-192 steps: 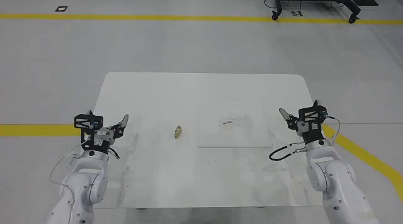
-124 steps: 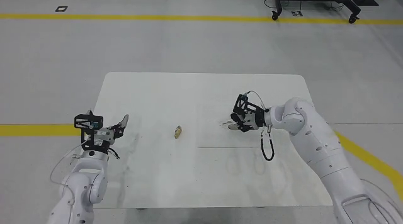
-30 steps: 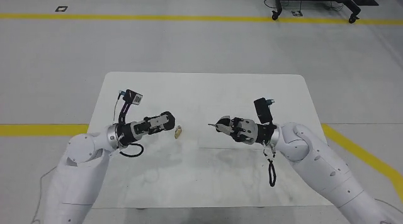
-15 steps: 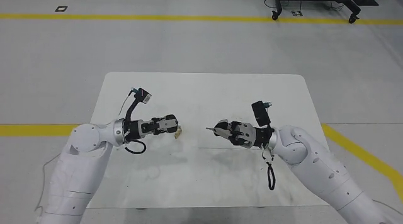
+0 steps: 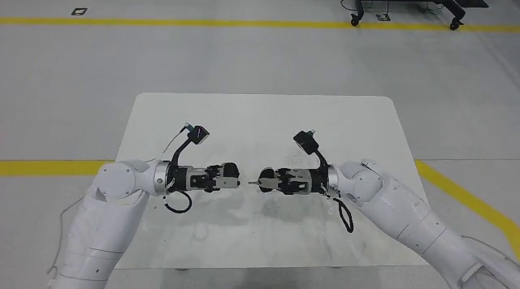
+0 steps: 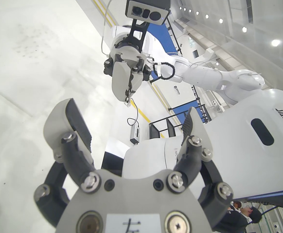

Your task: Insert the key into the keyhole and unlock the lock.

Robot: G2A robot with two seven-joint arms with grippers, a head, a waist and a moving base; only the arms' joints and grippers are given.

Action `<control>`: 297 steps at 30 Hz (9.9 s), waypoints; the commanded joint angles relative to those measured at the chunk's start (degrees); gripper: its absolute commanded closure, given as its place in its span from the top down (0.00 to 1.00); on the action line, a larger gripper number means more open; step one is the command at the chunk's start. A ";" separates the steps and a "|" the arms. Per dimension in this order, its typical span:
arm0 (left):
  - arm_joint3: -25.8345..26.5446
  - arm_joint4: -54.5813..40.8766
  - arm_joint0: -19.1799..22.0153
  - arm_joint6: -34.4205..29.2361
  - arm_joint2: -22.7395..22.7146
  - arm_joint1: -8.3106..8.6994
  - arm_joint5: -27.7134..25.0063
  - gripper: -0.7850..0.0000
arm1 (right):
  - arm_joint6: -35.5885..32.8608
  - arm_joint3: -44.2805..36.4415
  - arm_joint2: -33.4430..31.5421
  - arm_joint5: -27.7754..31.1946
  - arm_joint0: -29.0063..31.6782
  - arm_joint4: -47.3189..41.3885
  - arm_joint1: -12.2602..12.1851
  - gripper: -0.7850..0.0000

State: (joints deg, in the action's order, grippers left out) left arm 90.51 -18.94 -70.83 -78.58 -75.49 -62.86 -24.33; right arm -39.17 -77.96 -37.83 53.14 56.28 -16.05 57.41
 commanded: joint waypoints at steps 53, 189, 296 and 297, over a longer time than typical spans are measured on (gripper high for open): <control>2.28 8.06 -1.22 13.37 2.17 2.37 -2.42 0.00 | -1.11 4.80 -1.28 -1.53 -0.69 -4.49 3.80 0.49; 5.22 48.36 0.94 39.70 5.18 1.73 5.90 0.00 | -8.02 5.47 -20.57 3.95 7.69 -8.97 0.15 0.00; -5.39 -6.91 10.53 38.24 8.42 -0.30 42.00 0.00 | 28.76 -13.18 -11.31 -40.34 14.39 4.53 9.74 0.00; -5.38 -6.80 10.55 38.12 8.41 -0.30 41.97 0.00 | 28.68 -13.04 -11.33 -40.54 14.34 4.40 9.84 0.00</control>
State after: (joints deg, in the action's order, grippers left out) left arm 85.12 -25.84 -60.30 -40.35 -67.07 -63.16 17.67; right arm -10.43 -91.12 -49.15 12.80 70.66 -11.55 67.18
